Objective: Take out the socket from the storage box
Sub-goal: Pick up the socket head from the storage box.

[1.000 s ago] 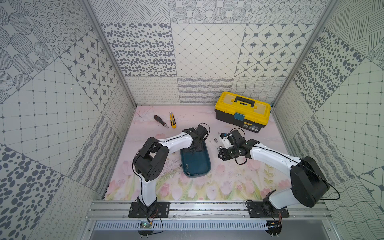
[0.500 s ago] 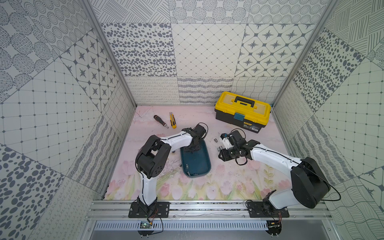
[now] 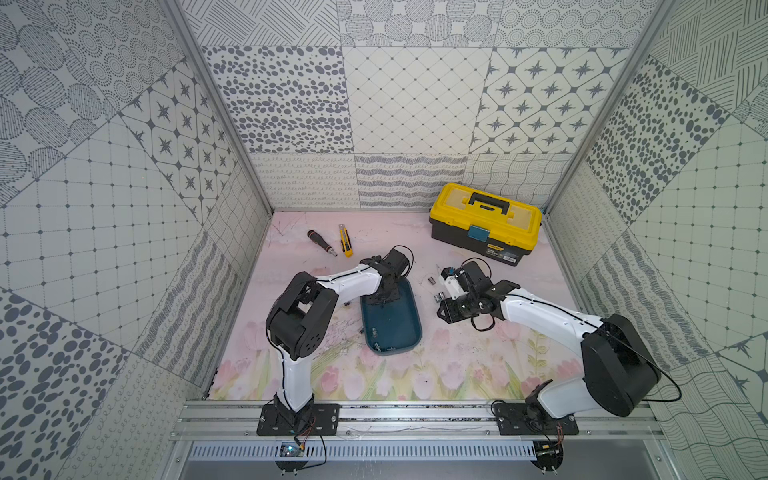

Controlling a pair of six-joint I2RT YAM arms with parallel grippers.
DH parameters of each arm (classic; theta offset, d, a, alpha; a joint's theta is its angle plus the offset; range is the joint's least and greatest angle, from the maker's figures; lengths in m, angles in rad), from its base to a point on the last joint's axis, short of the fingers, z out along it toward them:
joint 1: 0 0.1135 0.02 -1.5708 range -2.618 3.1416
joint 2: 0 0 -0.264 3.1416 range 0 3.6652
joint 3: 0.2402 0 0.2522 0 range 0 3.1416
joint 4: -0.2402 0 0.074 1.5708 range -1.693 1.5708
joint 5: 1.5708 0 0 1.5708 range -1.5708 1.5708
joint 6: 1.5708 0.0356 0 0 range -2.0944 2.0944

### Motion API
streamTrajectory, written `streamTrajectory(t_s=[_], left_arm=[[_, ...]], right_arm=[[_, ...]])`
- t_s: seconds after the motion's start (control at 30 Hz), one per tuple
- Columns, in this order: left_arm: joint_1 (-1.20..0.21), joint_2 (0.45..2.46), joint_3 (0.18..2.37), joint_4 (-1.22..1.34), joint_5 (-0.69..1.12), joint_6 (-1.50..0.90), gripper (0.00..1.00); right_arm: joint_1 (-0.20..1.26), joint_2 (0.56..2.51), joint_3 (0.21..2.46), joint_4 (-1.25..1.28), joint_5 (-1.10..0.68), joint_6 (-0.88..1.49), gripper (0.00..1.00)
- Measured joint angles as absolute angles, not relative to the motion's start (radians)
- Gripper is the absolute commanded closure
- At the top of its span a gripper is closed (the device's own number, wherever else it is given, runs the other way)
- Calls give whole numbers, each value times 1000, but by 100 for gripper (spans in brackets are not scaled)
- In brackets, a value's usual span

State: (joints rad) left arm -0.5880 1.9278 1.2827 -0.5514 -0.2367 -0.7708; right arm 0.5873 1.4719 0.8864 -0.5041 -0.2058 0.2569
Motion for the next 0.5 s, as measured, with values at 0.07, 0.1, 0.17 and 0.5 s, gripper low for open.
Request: streamTrajectory(t_s=[0.07,0.1,0.17,0.5], left_arm=[[-588,1914,1279,-554,-231,-771,83],[-588,1905,1279,-556,-230,-771,83],[-588,1881,1279,-559,-228,-771,83],[-557,1738,1269,-583,-201,-771,83]], right_arm=[[587,1470,884,-504,-206,257,61],[587,1468,883,-504,-206,257,61],[587,1466,882,-504,-206,257,61],[582,1459,882,-503,-210,257,61]])
